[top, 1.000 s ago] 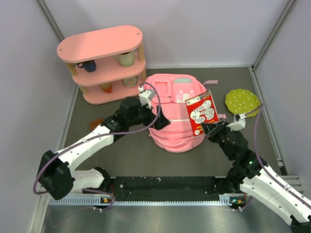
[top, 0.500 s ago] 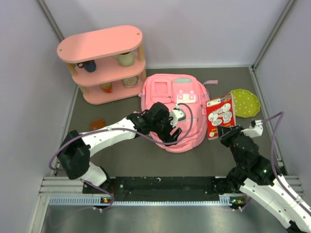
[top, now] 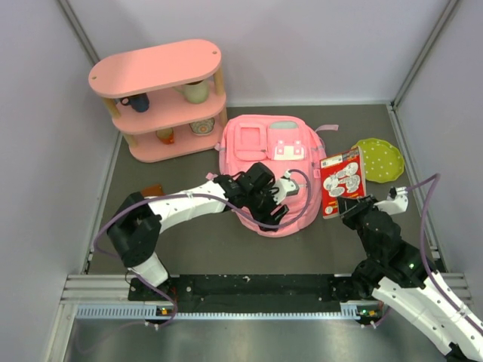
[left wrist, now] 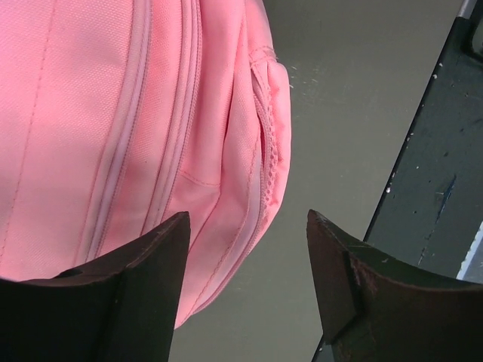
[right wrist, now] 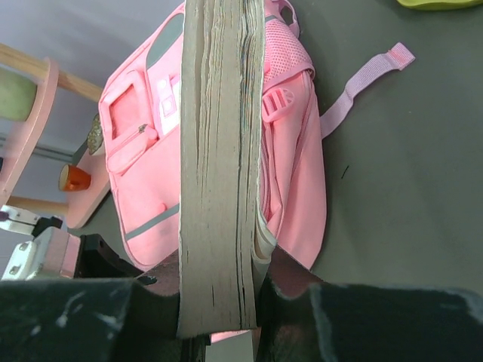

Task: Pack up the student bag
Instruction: Place the book in the student bag.

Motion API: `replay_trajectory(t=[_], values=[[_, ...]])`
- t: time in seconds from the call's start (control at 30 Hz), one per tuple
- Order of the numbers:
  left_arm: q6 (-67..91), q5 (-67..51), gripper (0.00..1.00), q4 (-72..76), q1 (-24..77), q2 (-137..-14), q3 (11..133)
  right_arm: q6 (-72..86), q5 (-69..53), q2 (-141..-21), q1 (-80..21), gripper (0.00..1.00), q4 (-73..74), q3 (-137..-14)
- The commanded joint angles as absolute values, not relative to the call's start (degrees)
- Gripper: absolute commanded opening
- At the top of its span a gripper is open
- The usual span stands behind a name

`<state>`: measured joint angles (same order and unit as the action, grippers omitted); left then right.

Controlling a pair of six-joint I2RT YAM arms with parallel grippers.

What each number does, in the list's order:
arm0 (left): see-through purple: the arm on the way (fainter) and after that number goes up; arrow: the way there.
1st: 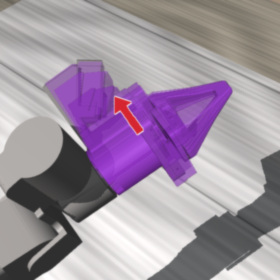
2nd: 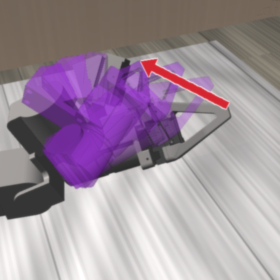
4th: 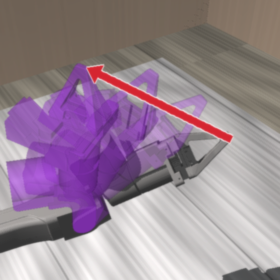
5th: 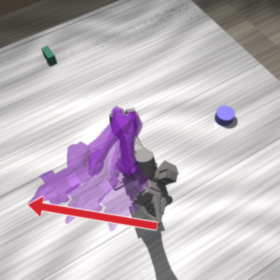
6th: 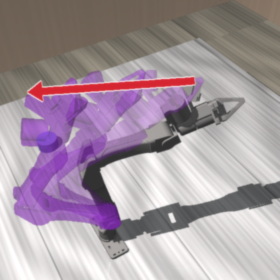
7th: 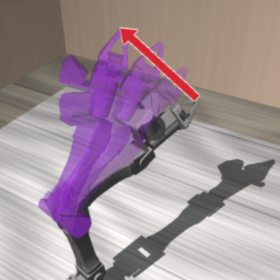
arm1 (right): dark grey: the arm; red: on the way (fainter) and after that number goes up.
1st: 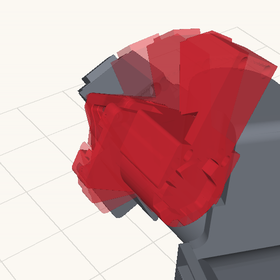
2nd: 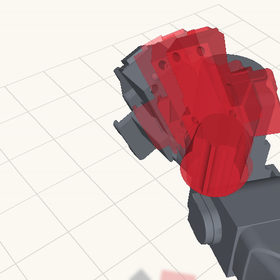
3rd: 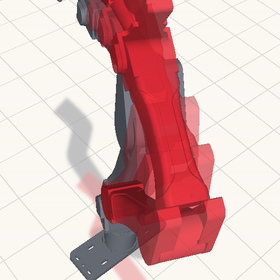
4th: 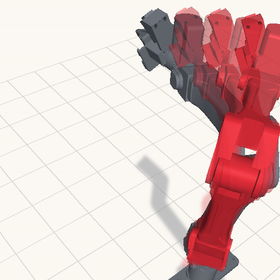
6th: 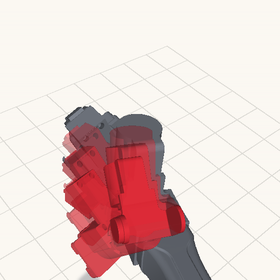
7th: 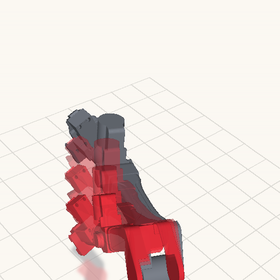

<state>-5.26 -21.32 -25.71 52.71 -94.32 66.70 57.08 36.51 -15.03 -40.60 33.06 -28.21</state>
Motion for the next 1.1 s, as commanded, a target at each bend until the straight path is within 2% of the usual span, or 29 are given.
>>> replay_trajectory(t=[0.0,0.17,0.3,0.4,0.5,0.53,0.57,0.63,0.7,0.77,1.07], values=[[-4.7,-20.6,0.67,-25.3,53.2,-95.5,68.3,58.1,37.4,-15.2,-40.3,0.0,29.8,-30.0],[-3.7,-19.3,0.61,-25.0,53.3,-98.7,69.2,58.1,37.4,-15.3,-40.3,0.0,29.8,-29.9],[-2.8,-18.3,0.51,-24.2,53.4,-99.3,69.3,58.2,37.3,-15.3,-40.4,0.0,29.8,-29.9],[-2.5,-18.1,0.46,-23.7,53.4,-98.4,69.3,58.2,37.1,-15.3,-40.3,0.0,29.8,-29.8],[-2.5,-17.8,0.37,-23.6,53.4,-97.6,69.5,58.3,37.2,-15.4,-40.3,0.0,29.8,-29.7],[-2.5,-17.7,0.25,-23.6,53.4,-97.3,69.7,58.3,37.2,-15.5,-40.4,0.0,29.8,-29.6],[-2.5,-17.6,0.2,-23.6,53.4,-97.1,69.8,58.4,37.2,-15.4,-40.3,0.0,29.8,-29.6],[-2.3,-17.4,0.17,-23.7,53.4,-96.7,70.2,58.5,37.1,-15.4,-40.3,0.0,29.8,-29.4],[-2.1,-17.6,0.06,-24.0,53.4,-96.1,70.4,58.6,37.0,-15.5,-40.4,0.0,29.8,-29.4],[-1.7,-17.5,0.0,-23.9,53.4,-95.4,70.7,58.5,36.8,-15.7,-40.3,0.01,29.7,-29.4],[-1.6,-16.3,0.0,-23.7,53.3,-91.7,71.8,58.4,36.3,-15.7,-40.3,0.02,30.0,-29.3]])
